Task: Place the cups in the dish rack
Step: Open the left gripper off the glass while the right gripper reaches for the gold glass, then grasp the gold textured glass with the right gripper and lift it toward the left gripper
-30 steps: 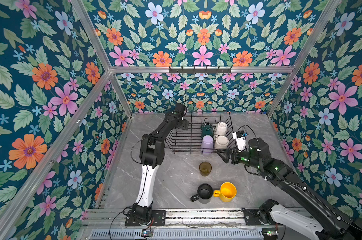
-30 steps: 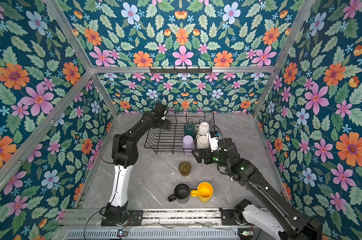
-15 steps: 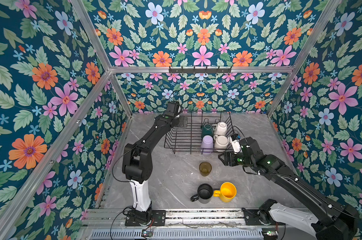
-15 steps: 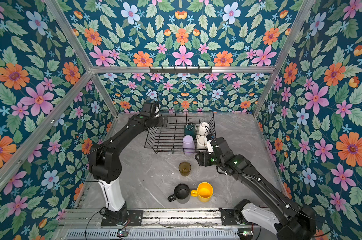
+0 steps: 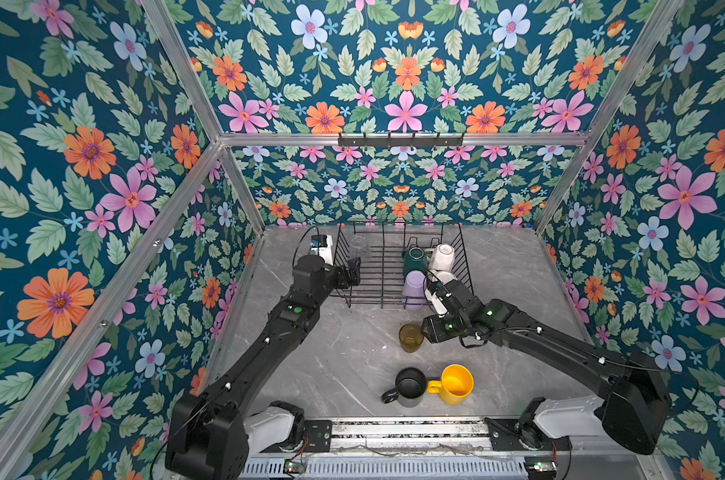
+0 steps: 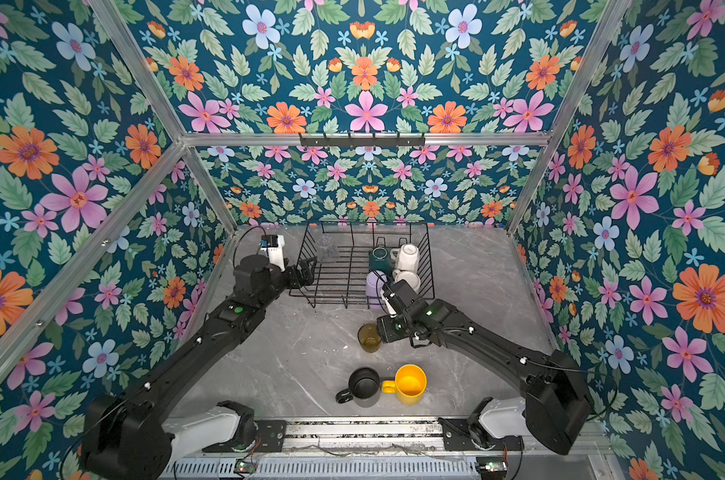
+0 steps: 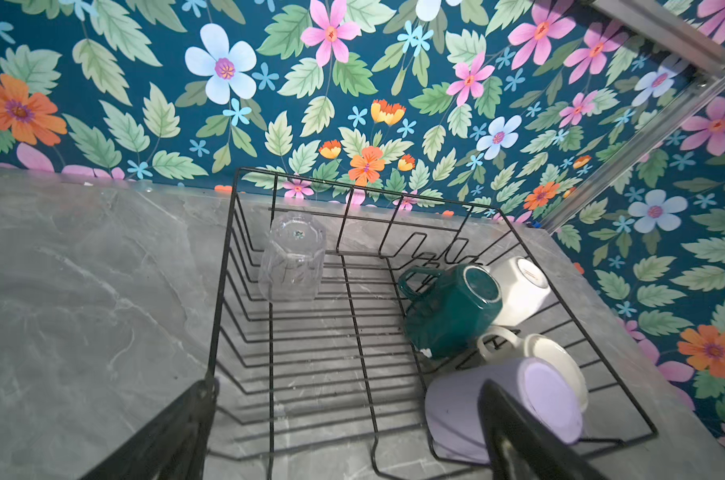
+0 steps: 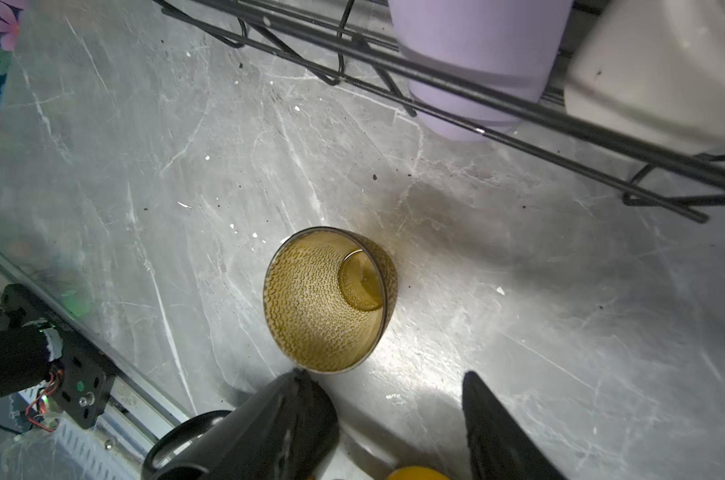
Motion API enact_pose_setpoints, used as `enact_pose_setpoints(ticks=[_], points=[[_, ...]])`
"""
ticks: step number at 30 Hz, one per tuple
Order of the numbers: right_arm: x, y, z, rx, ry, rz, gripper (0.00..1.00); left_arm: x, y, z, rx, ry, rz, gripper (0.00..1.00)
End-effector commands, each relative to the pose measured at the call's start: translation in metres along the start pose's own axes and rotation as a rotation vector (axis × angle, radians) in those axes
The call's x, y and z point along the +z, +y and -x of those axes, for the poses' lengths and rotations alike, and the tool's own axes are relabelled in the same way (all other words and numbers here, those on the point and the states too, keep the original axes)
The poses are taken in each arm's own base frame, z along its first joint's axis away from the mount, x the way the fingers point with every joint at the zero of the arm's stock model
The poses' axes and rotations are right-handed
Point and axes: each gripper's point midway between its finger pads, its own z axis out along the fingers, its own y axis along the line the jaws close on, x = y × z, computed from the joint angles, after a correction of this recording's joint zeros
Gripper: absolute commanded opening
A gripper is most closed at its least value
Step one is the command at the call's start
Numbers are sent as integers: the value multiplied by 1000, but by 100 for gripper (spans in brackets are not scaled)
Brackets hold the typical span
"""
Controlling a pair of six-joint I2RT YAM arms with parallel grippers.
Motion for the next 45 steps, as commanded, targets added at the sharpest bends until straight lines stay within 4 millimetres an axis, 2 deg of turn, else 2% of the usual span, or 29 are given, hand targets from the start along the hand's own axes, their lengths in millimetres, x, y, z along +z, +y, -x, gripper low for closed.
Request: enact_pose_setpoints(ticks=[1, 5, 9, 13, 17, 19, 24, 25, 28, 34, 38, 42, 45], points=[[11, 2, 4, 3, 2, -14, 56, -23, -1, 19, -77, -140, -22, 100], [30, 0, 2, 0, 34, -37, 50, -48, 2, 23, -90, -196, -22, 100], [46, 4, 0, -16, 58, -45, 43, -59, 6, 26, -115, -227, -8, 100], [58, 6, -1, -45, 85, -84, 36, -62, 10, 26, -139, -244, 8, 100], [64, 11, -4, -68, 99, -101, 23, -64, 10, 26, -137, -252, 4, 100], [74, 7, -10, -63, 132, -117, 18, -65, 12, 26, -136, -255, 13, 100], [71, 16, -6, -62, 120, -80, 0, -66, 12, 25, -134, -260, 8, 100], [70, 17, -4, -61, 115, -74, 0, -66, 12, 24, -132, -264, 9, 100], [60, 26, 1, -56, 106, -38, 0, -66, 13, 25, -133, -264, 14, 100], [16, 51, 27, -53, -14, 89, 0, -67, -3, 26, -106, -278, -80, 100], [-14, 64, 42, -28, -92, 227, 0, -74, -36, 28, -54, -292, -271, 100], [-44, 64, 62, 80, -178, 421, 0, -88, -74, 30, -1, -299, -498, 100], [-65, 68, 72, 100, -247, 550, 0, -100, -104, 22, 49, -260, -696, 100]])
